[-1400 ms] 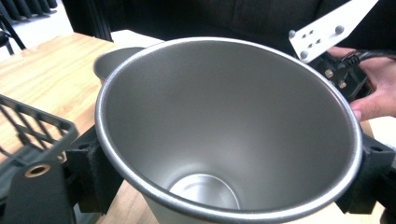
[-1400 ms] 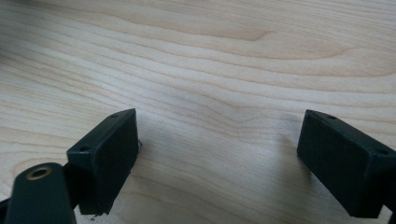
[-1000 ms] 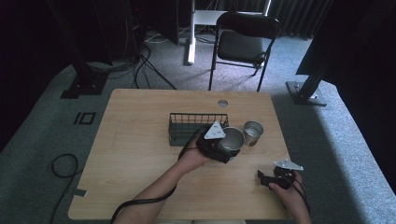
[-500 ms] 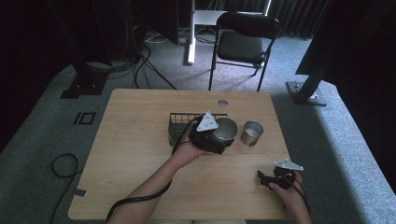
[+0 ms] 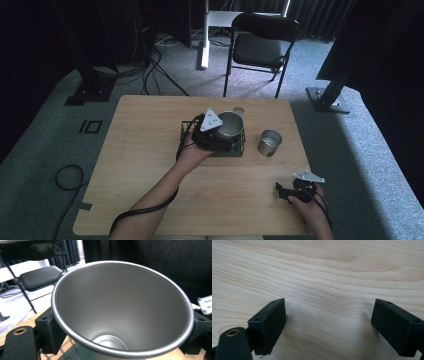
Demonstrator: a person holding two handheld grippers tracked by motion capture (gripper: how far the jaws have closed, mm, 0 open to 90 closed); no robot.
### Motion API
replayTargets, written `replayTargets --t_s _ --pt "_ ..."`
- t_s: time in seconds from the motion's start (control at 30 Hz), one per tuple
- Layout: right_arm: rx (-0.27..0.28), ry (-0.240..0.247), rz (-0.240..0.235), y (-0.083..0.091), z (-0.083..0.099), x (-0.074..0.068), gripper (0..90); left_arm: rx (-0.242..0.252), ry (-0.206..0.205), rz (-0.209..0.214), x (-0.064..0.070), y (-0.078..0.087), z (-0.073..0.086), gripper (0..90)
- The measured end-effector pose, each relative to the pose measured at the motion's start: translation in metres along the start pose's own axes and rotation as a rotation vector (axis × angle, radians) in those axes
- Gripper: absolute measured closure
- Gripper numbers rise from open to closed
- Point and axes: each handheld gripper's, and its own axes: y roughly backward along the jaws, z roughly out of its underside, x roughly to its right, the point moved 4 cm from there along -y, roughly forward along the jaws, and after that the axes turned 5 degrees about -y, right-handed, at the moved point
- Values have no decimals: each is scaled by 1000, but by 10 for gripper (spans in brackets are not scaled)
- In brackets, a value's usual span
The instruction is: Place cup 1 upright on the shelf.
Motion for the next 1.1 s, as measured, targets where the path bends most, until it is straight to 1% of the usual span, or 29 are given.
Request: replayTargets --t_s 0.03,0.07,0.1,0.13,0.17,0.23,0.27,0.3,0.37,0.4,0.43,0.47,0.53,0.57,0.6,0.63,0.7,0.77,0.83,0.87,0.9,0.93,0.97,1.0,1.03,1.07,1.1 --pt "0 0 0 0 0 0 123 5 13 -14 -3 1 -1 143" --pt "0 0 0 0 0 0 123 5 13 -14 -3 1 -1 143" --pt "0 0 0 0 0 0 123 11 30 -28 -8 4 -3 143" --pt "0 0 0 0 0 0 123 12 30 -37 -10 5 -3 143" --pt "0 0 0 0 0 0 123 14 42 -60 -14 6 -4 143" --pt "0 0 0 0 0 0 123 13 61 -84 -21 8 -4 143" --pt "0 0 0 0 0 0 123 15 64 -107 -23 8 -4 143" --pt "0 0 0 0 0 0 123 6 62 -124 -25 9 -4 143" --pt "-1 -1 0 0 0 0 123 9 73 -137 -29 10 -4 143" --pt "-1 -1 0 0 0 0 123 -2 69 -161 -31 11 -4 143" --pt "-1 -1 0 0 0 0 123 -2 69 -161 -31 11 -4 143" --pt "-1 -1 0 0 0 0 123 -4 70 -203 -34 12 -3 143" --pt "-1 0 0 0 0 0 123 -2 86 -231 -39 12 -1 143" --pt "-1 0 0 0 0 0 123 -2 86 -231 -39 12 -1 143" --pt "0 1 0 0 0 0 123 2 103 -235 -43 12 1 143" --pt "0 1 0 0 0 0 123 4 114 -249 -45 13 2 143" --pt "-1 0 0 0 0 0 123 4 118 -280 -48 13 4 143" --pt "-1 -1 0 0 0 0 123 11 146 -302 -52 13 7 143" --pt "-1 0 0 0 0 0 123 5 155 -328 -56 13 10 143" --pt "-1 0 0 0 0 0 123 8 179 -339 -59 14 13 144" --pt "-1 0 0 0 0 0 123 5 191 -341 -61 14 16 144" --pt "-1 0 0 0 0 0 123 5 198 -365 -63 13 19 143" --pt "-1 -1 0 0 0 0 123 6 204 -375 -65 13 21 144" --pt "-1 0 0 0 0 0 123 3 222 -370 -67 12 24 144" --pt "-1 -1 0 0 0 0 123 4 233 -375 -69 12 27 144" --pt "-1 -1 0 0 0 0 123 1 237 -392 -71 11 30 144" --pt "-1 -1 0 0 0 0 123 -4 251 -385 -72 9 33 144"
